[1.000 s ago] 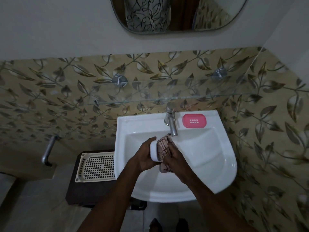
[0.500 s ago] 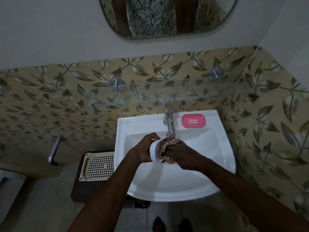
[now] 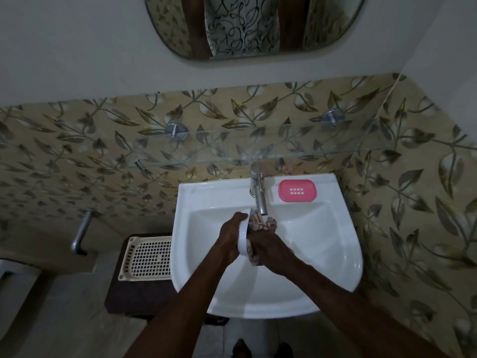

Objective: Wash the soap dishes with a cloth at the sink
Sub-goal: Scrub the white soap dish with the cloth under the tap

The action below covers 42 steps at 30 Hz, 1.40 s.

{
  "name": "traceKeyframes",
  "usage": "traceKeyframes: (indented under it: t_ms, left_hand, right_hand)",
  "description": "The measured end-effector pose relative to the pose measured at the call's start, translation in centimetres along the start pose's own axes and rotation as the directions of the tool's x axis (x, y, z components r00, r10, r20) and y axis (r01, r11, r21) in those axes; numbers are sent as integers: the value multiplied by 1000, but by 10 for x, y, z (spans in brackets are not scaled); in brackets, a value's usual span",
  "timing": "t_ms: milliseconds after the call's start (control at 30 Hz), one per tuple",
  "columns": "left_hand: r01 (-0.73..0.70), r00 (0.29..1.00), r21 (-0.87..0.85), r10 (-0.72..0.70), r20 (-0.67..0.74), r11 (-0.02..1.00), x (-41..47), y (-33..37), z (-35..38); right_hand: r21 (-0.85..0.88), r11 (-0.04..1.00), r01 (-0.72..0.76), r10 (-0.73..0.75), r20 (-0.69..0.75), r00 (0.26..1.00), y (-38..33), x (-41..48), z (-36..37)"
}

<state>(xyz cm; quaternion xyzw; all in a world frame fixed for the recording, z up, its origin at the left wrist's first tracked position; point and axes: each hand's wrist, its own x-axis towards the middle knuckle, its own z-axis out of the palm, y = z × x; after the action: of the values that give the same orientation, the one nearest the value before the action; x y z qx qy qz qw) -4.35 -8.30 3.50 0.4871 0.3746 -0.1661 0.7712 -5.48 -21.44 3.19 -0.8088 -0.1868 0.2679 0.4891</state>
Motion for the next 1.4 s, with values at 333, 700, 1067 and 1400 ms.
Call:
traceKeyframes:
  t_ms: [333, 700, 1067, 1400]
  left_hand:
    - [-645, 763, 356, 596, 251, 676, 2, -1, -8]
    - [-821, 501, 563, 596, 627, 99, 8, -11, -30]
    - [155, 963, -71, -135, 233, 985, 2, 25, -12]
    - [108, 953, -67, -84, 289, 992, -3, 1, 9]
  right_hand:
    - [922, 380, -71, 279, -41, 959, -26, 10, -8]
    - [954, 299, 7, 197, -69, 978, -27, 6, -33]
    - [85, 983, 165, -140, -247, 959, -2, -4, -26]
    - [254, 966, -41, 55, -48, 997, -8, -2, -7]
